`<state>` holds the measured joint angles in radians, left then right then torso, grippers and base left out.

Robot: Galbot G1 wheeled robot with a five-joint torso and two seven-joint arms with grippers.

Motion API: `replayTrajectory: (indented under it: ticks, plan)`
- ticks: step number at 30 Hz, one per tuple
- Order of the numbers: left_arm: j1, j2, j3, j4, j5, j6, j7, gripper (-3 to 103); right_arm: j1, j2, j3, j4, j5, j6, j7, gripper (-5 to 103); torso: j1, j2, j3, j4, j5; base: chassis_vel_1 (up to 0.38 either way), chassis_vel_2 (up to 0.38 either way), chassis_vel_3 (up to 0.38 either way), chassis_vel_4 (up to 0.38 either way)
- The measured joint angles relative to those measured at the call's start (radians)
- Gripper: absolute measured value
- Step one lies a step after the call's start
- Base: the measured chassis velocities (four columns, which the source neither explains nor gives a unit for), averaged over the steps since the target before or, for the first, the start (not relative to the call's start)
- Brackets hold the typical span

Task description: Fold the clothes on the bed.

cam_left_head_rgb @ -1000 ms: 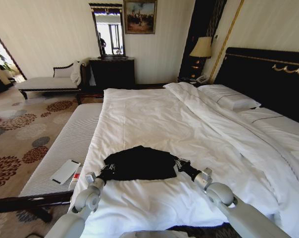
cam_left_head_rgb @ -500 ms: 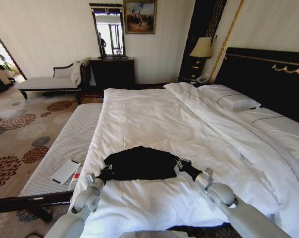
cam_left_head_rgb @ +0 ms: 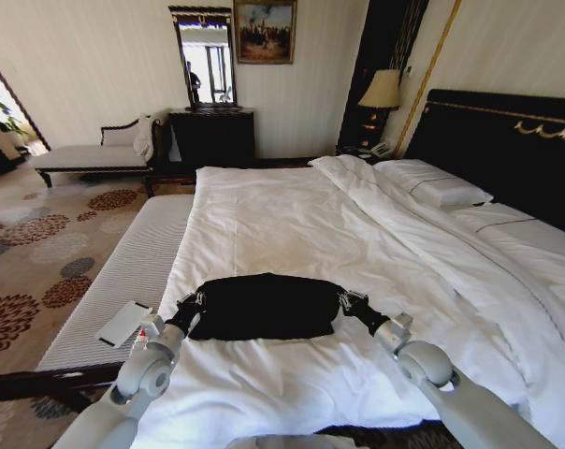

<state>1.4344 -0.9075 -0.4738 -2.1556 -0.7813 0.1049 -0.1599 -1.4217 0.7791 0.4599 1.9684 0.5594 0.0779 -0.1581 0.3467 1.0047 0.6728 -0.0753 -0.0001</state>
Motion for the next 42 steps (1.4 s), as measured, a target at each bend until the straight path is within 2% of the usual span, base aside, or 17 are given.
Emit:
replayTrajectory:
  ticks: [6,11,12,15,16,21,27,30,40,42]
  plan:
    - [0.010,0.069,-0.074,-0.116,-0.032,0.009,-0.003,0,-0.020,-0.022,0.060,0.070,0.008,0.003,0.003,0,0.000,0.000,0.000,0.0000,0.0001,0.000,0.000,0.000,0.000]
    - [0.003,0.161,-0.193,-0.232,-0.139,0.029,-0.019,0,-0.024,-0.058,0.110,0.161,0.041,-0.005,0.030,0,0.000,0.000,0.000,0.0000,0.0001,0.000,0.000,0.000,0.000]
    - [0.003,0.161,-0.193,-0.232,-0.139,0.029,-0.019,0,-0.024,-0.058,0.110,0.161,0.041,-0.005,0.030,0,0.000,0.000,0.000,0.0000,0.0001,0.000,0.000,0.000,0.000]
    - [-0.007,0.216,-0.272,-0.285,-0.219,0.042,-0.042,0,-0.018,-0.079,0.141,0.212,0.089,-0.021,0.067,0,0.000,0.000,0.000,0.0001,0.0001,0.000,0.000,0.000,0.000]
    - [-0.007,0.216,-0.272,-0.285,-0.219,0.042,-0.042,0,-0.018,-0.079,0.141,0.212,0.089,-0.021,0.067,0,0.000,0.000,0.000,0.0001,0.0001,0.000,0.000,0.000,0.000]
    - [-0.017,0.266,-0.344,-0.348,-0.323,0.050,-0.069,0,-0.026,-0.119,0.248,0.291,0.196,-0.038,0.100,0,0.000,0.000,0.000,0.0002,0.0001,0.000,0.000,0.000,0.000]
    - [-0.018,0.286,-0.384,-0.353,-0.372,0.053,-0.073,0,-0.067,-0.154,0.378,0.360,0.280,-0.049,0.116,0,0.000,0.000,0.000,0.0000,-0.0001,0.000,0.000,0.000,0.000]
    - [-0.019,0.293,-0.450,-0.352,-0.434,0.053,-0.074,0,-0.140,-0.169,0.494,0.418,0.326,-0.049,0.119,0,0.000,0.000,0.000,-0.0001,-0.0001,0.000,0.000,0.000,0.000]
    - [-0.009,0.324,-0.610,-0.349,-0.558,0.044,-0.063,0,-0.251,-0.151,0.683,0.534,0.401,-0.056,0.144,0,0.000,0.000,0.000,0.0002,-0.0002,0.000,0.000,0.000,0.000]
    - [-0.017,0.352,-0.666,-0.348,-0.595,0.042,-0.065,0,-0.292,-0.136,0.763,0.540,0.438,-0.064,0.153,0,0.000,0.000,0.000,0.0001,0.0000,0.000,0.000,0.000,0.000]
